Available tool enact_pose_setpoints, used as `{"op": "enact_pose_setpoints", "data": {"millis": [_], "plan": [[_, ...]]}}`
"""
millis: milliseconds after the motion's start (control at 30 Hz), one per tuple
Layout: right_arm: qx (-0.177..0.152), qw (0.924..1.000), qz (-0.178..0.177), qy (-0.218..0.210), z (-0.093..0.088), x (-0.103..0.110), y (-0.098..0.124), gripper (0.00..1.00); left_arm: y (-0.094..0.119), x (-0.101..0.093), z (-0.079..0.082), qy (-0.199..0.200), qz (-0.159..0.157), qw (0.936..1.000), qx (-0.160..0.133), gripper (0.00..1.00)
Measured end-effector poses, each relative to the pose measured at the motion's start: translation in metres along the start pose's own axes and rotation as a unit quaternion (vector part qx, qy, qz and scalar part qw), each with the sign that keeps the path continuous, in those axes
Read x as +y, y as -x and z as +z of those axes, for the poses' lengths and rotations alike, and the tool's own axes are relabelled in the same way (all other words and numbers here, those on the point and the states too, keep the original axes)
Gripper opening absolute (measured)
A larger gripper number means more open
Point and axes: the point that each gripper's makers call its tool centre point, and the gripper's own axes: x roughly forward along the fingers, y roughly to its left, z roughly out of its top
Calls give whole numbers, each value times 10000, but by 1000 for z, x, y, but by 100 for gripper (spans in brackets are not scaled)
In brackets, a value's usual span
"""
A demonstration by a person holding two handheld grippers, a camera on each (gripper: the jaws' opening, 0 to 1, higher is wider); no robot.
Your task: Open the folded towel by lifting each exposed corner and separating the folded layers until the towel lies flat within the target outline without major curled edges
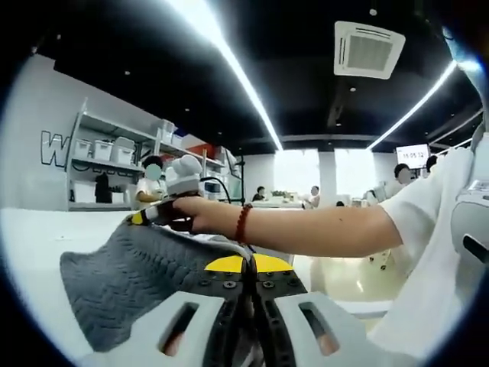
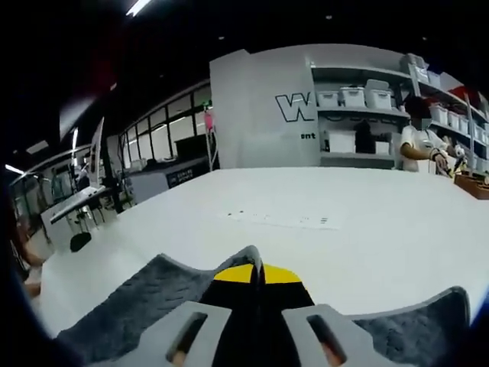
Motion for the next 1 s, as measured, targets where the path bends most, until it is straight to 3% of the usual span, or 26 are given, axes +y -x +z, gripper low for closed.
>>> {"op": "enact_pose_setpoints", "data": {"millis": [1000], "plan": [[-162,9995,239,-117,21,22,-4,0,20,4,11,72,49,9997,-240,0]]}}
